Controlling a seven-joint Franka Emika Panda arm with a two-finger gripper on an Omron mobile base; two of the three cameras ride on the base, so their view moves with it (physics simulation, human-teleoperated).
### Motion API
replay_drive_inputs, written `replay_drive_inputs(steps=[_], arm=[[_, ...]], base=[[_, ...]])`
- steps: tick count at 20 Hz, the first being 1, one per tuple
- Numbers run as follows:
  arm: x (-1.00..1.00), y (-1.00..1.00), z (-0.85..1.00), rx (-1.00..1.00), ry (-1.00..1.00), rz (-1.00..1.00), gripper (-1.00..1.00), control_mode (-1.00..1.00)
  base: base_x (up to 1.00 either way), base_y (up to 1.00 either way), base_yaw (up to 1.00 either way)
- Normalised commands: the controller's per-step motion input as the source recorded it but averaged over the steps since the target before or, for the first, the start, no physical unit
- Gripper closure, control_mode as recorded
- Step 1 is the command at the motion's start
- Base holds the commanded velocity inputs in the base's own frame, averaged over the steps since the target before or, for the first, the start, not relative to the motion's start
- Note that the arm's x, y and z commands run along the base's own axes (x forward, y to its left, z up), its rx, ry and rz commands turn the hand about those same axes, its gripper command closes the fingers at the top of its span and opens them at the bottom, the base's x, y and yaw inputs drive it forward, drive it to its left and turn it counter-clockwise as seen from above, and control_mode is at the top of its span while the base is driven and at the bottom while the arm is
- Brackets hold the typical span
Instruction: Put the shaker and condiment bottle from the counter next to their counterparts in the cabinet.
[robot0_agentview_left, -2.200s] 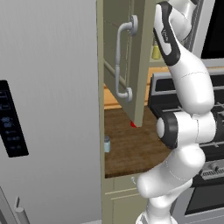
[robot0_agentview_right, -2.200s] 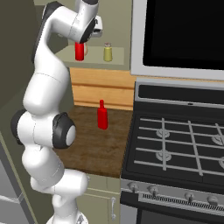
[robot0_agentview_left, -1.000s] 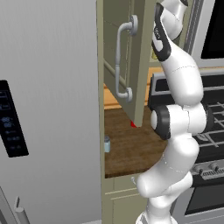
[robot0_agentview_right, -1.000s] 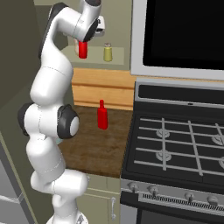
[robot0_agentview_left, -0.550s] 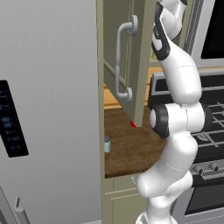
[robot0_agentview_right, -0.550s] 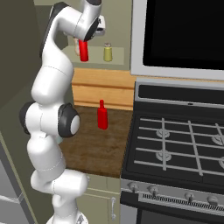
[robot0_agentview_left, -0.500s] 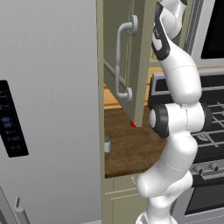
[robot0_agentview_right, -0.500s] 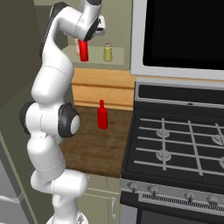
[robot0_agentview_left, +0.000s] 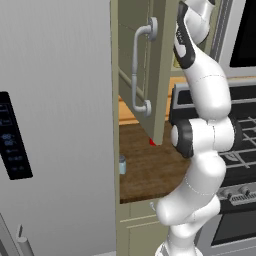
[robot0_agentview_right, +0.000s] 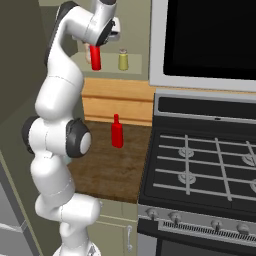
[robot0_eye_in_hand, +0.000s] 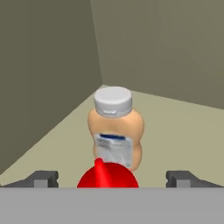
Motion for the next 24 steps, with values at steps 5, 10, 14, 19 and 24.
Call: replay_drive_inputs(steps=[5, 10, 14, 19, 24], arm=[[-0.51, 0.0, 0.0, 0.0, 0.0, 0.02, -1.0, -1.0], [-0.72, 0.0, 0.0, 0.0, -0.05, 0.07, -1.0, -1.0], [-0.85, 0.04, -0.2, 0.04, -0.09, 0.1, -1.0, -1.0], [-0.47, 0.0, -0.45, 0.05, -0.11, 0.29, -1.0, -1.0], [-0.41, 0.0, -0.59, 0.17, -0.16, 0.38, -1.0, -1.0]], base=[[0.0, 0.0, 0.0], [0.0, 0.0, 0.0], [0.0, 0.0, 0.0], [0.0, 0.0, 0.0], [0.0, 0.0, 0.0]])
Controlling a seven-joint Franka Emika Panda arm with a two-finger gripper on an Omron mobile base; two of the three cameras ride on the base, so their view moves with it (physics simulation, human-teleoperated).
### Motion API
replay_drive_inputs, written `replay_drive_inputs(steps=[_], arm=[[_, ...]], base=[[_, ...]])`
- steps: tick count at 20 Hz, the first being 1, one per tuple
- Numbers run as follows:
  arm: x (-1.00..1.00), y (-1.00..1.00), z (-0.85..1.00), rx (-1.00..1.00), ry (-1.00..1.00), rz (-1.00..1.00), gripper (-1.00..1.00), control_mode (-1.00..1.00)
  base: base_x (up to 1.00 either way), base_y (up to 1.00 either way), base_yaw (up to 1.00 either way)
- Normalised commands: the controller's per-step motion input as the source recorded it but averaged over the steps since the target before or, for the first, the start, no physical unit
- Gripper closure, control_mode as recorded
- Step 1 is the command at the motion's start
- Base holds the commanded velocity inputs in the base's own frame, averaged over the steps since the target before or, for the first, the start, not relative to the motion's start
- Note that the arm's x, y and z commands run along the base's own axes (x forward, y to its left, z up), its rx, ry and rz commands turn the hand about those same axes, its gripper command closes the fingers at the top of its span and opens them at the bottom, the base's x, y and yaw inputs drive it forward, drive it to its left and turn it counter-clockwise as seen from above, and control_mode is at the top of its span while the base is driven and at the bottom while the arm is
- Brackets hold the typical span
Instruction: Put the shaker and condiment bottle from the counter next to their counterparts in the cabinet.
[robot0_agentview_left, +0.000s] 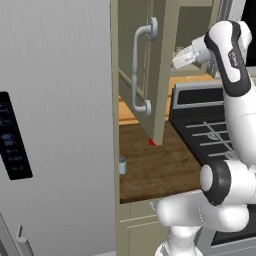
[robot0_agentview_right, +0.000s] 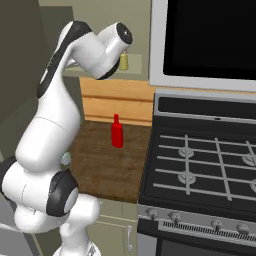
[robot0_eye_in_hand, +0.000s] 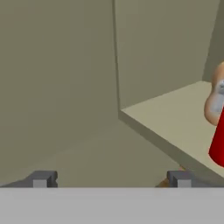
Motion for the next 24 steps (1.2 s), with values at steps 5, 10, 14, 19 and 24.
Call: replay_drive_inputs(steps=[5, 10, 14, 19, 24], arm=[[-0.4, 0.0, -0.43, 0.2, -0.15, 0.37, -1.0, -1.0], [-0.45, 0.0, -0.44, 0.16, -0.15, 0.37, -1.0, -1.0], [-0.44, 0.0, -0.49, 0.06, -0.13, 0.37, -1.0, -1.0], [-0.35, 0.13, -0.55, -0.04, -0.08, 0.29, -1.0, -1.0], [-0.21, 0.36, -0.78, 0.0, -0.04, 0.12, -1.0, -1.0]], base=[[0.0, 0.0, 0.0], [0.0, 0.0, 0.0], [0.0, 0.0, 0.0], [0.0, 0.0, 0.0], [0.0, 0.0, 0.0]])
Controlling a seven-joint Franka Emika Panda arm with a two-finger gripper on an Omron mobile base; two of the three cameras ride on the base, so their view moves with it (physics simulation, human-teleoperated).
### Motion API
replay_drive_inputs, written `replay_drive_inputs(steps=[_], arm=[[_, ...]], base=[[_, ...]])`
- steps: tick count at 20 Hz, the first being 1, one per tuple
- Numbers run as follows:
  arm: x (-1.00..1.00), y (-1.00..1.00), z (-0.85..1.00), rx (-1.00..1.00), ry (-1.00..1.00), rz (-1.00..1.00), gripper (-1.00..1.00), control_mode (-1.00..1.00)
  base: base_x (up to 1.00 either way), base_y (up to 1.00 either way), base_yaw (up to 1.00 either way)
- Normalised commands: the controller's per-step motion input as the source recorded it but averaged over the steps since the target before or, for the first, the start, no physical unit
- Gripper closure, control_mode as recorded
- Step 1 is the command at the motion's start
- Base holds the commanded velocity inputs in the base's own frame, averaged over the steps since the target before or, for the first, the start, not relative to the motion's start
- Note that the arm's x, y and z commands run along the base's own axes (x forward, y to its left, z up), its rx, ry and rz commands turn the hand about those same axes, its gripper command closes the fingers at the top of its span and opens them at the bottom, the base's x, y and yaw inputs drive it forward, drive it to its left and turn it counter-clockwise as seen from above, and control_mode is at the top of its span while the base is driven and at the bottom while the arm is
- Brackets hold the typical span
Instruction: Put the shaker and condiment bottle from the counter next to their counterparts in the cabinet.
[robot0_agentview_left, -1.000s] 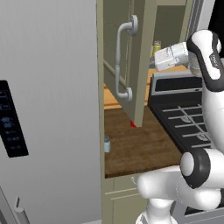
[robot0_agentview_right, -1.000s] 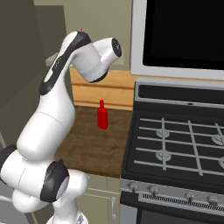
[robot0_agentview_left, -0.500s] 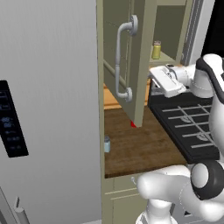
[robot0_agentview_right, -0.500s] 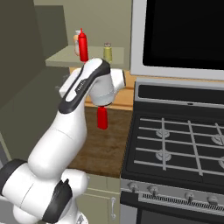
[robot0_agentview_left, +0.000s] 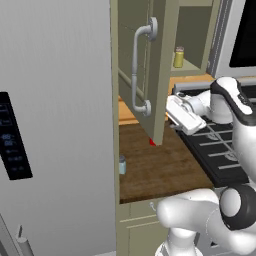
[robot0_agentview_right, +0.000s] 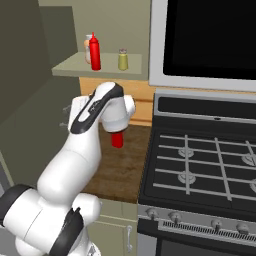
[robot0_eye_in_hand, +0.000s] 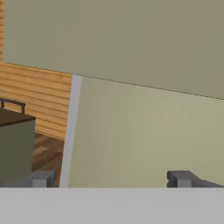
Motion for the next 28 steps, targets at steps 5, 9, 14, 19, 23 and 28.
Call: replay_drive_inputs(steps=[5, 9, 14, 19, 23, 28], arm=[[-0.09, 0.3, -0.73, 0.0, -0.03, 0.0, -1.0, -1.0], [-0.1, 0.28, -0.73, -0.02, -0.02, 0.0, -1.0, -1.0], [0.0, 0.25, -0.52, -0.07, -0.02, 0.0, -1.0, -1.0], [0.04, 0.2, -0.47, 0.0, 0.0, -0.01, -1.0, -1.0], [0.21, 0.03, -0.23, 0.0, 0.0, 0.0, -1.0, -1.0], [0.54, 0.0, -0.12, 0.0, 0.0, 0.0, -1.0, -1.0]], base=[[0.0, 0.0, 0.0], [0.0, 0.0, 0.0], [0.0, 0.0, 0.0], [0.0, 0.0, 0.0], [0.0, 0.0, 0.0], [0.0, 0.0, 0.0]])
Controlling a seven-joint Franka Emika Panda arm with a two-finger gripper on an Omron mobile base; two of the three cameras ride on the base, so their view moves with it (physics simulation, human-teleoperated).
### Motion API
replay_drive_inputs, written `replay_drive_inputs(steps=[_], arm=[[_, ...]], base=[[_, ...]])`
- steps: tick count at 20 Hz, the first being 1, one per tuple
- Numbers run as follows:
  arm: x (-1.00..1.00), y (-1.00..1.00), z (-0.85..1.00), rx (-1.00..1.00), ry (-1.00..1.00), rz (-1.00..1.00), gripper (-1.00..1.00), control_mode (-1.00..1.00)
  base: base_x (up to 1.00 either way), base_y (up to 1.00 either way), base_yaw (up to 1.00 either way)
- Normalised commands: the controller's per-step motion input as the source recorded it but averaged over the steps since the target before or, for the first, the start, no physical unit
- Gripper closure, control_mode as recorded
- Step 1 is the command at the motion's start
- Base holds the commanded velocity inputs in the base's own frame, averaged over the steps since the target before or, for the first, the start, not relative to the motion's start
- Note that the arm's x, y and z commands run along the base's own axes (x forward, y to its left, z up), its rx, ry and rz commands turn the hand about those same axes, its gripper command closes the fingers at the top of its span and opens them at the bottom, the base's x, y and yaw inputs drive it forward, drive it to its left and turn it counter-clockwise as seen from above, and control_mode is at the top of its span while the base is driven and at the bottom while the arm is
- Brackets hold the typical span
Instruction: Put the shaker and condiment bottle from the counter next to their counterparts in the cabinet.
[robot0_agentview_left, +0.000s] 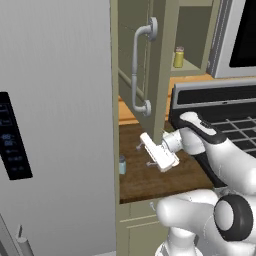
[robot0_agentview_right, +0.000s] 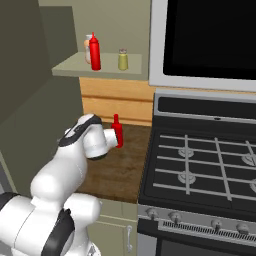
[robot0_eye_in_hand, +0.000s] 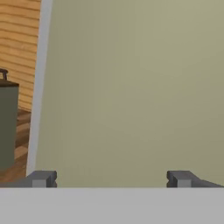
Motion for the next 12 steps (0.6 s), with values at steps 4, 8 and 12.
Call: replay_drive_inputs(steps=[4, 8, 12], arm=[[0.54, 0.0, -0.13, 0.0, 0.01, 0.0, -1.0, -1.0], [0.36, 0.11, -0.29, 0.0, 0.03, 0.0, -1.0, -1.0], [0.13, 0.21, -0.33, 0.0, 0.02, 0.0, -1.0, -1.0]], base=[[0.0, 0.0, 0.0], [0.0, 0.0, 0.0], [0.0, 0.0, 0.0]])
